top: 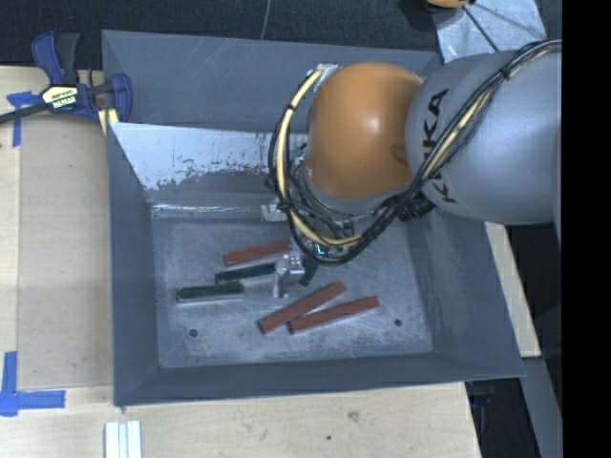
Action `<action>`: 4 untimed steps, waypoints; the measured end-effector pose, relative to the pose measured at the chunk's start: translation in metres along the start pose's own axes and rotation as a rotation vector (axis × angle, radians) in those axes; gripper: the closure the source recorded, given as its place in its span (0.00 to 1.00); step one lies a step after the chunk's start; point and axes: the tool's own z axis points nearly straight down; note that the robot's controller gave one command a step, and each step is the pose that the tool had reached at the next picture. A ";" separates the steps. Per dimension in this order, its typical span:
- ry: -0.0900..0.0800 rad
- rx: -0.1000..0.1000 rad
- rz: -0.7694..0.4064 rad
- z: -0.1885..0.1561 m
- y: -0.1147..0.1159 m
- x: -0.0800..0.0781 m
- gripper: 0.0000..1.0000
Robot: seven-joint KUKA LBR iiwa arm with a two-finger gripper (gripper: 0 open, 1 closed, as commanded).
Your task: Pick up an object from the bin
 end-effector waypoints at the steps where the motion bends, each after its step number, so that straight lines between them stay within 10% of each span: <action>1: -0.008 -0.001 0.003 -0.005 -0.001 -0.002 0.00; 2: -0.026 -0.005 -0.154 0.105 -0.018 -0.052 1.00; 3: -0.041 -0.006 -0.150 0.109 -0.019 -0.054 0.00; 4: 0.004 -0.001 -0.153 0.107 -0.019 -0.047 1.00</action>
Offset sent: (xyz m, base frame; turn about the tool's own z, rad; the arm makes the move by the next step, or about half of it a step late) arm 0.0425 -0.0208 -0.1208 -0.1538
